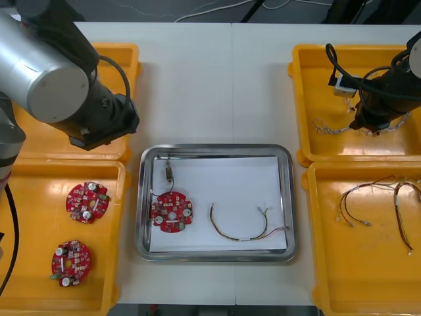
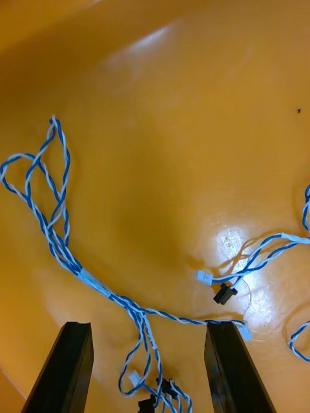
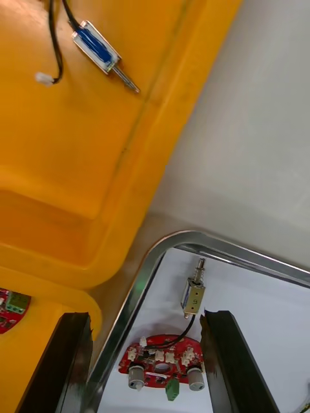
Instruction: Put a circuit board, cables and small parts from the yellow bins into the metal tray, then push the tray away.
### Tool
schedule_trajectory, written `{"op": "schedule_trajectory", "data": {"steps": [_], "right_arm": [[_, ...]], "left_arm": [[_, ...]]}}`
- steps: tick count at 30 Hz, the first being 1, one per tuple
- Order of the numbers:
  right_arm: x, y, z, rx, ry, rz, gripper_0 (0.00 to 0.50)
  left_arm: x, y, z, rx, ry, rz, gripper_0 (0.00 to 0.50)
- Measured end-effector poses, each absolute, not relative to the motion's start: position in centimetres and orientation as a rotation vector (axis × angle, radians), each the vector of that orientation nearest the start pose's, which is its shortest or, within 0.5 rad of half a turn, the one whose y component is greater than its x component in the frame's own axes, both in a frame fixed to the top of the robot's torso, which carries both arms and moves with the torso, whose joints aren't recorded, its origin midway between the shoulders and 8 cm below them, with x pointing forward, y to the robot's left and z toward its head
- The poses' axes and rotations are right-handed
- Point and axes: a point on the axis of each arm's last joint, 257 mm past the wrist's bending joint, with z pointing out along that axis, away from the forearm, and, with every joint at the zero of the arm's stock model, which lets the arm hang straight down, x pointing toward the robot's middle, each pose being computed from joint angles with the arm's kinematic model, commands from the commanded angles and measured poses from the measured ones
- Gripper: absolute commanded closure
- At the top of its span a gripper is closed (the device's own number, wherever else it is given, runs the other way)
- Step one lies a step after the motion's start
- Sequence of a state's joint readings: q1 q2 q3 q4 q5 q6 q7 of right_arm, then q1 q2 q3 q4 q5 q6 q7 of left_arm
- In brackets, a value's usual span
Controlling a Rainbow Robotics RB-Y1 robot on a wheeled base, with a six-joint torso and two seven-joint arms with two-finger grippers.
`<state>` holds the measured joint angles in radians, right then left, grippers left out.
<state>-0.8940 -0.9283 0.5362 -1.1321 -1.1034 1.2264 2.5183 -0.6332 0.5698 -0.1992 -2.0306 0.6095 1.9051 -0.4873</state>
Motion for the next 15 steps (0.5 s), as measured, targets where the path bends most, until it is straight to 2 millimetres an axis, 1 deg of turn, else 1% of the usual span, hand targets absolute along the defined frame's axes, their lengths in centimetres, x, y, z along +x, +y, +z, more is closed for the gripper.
{"op": "schedule_trajectory", "data": {"steps": [5,11,13,15], "right_arm": [[58.0,-34.7,-19.3,-1.617,2.139,-0.320,0.000],[57.6,-34.4,-20.2,-1.643,2.141,-0.311,0.000],[57.6,-34.2,-20.5,-1.651,2.139,-0.308,0.000],[57.6,-34.1,-20.7,-1.657,2.133,-0.309,0.000]], "left_arm": [[47.2,21.7,-12.9,-0.559,2.531,-0.225,0.000],[48.1,24.7,-12.0,-0.420,2.559,-0.202,0.000],[48.4,25.4,-12.0,-0.370,2.568,-0.185,0.000],[48.6,26.1,-12.0,-0.358,2.570,-0.168,0.000]]}}
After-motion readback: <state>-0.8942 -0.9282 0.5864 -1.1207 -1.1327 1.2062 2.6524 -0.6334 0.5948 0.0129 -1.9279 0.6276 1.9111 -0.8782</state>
